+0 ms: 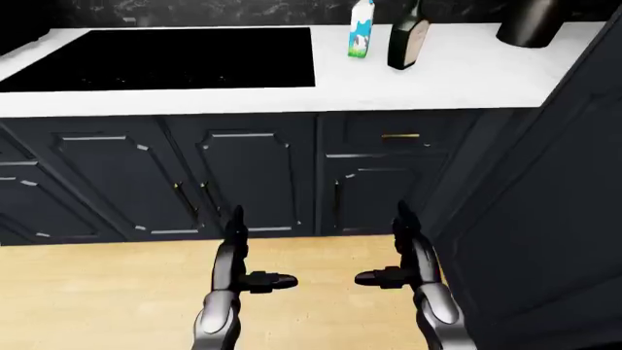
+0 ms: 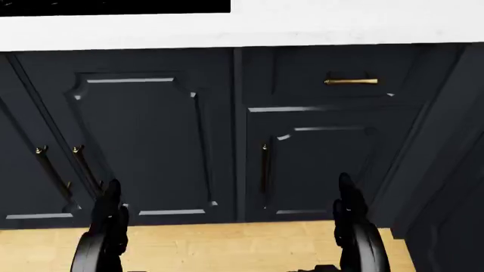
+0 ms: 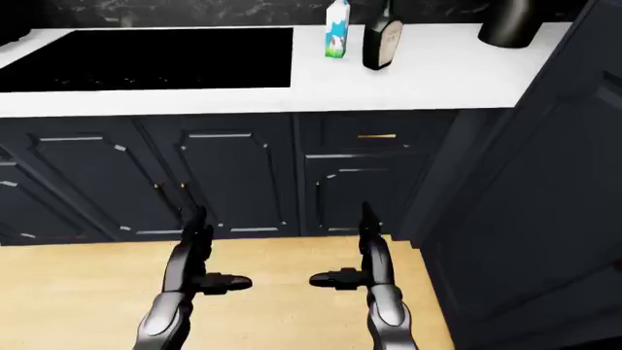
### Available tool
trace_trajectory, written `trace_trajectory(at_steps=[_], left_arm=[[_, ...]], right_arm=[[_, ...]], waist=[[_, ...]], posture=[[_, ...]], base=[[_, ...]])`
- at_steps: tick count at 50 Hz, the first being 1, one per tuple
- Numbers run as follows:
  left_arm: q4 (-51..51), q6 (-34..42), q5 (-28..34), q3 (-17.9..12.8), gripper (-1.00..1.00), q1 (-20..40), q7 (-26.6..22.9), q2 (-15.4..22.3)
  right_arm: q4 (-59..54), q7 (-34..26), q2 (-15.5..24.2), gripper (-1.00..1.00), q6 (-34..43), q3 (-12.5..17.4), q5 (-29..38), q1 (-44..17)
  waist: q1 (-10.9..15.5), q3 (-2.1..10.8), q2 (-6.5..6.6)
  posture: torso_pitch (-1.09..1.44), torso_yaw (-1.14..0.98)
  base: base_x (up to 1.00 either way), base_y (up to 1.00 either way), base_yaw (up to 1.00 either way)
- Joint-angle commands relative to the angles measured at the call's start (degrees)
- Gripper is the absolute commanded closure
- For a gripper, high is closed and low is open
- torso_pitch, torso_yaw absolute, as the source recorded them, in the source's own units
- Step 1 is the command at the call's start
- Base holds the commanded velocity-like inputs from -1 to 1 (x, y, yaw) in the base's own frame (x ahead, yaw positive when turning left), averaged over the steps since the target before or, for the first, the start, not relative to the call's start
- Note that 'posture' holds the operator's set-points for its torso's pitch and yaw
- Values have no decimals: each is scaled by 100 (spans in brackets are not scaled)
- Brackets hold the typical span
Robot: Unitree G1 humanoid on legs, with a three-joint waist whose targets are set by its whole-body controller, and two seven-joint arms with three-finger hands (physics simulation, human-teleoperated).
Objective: Move the drinks to the dining counter.
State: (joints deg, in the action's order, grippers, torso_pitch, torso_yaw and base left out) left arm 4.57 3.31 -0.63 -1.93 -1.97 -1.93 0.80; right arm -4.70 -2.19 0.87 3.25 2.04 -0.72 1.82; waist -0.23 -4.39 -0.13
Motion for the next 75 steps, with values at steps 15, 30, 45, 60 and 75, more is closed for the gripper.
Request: trace_trajectory(at_steps=[15, 30, 45, 60, 75], left_arm=[[-1549, 331, 52, -63, -100, 227, 43, 72], [-3809, 3068, -181, -155, -100, 1318, 108, 211], [-4260, 3575, -294, -434, -100, 1624, 97, 408], [-4743, 4410, -581, -711, -100, 2091, 144, 717], [-4897, 4718, -632, -757, -100, 2333, 156, 827]], right_arm=[[1609, -58, 48, -100, 450, -31, 124, -193], [3324, 250, 166, -100, 2665, 275, -382, -1312], [3581, 249, 165, -100, 2734, 67, -283, -1379], [3905, 265, 91, -100, 2842, -63, -147, -1530], [4318, 253, 215, -100, 3396, 94, -272, -1803]], waist=[[44, 470, -22], [51, 532, -14], [-123, 287, -33], [39, 315, 22], [6, 224, 132]], posture=[[0, 0], [0, 0], [0, 0], [0, 0], [0, 0]], base=[[0, 0, 0], [0, 0, 0], [0, -7, -85], [4, 0, 0], [20, 0, 0]])
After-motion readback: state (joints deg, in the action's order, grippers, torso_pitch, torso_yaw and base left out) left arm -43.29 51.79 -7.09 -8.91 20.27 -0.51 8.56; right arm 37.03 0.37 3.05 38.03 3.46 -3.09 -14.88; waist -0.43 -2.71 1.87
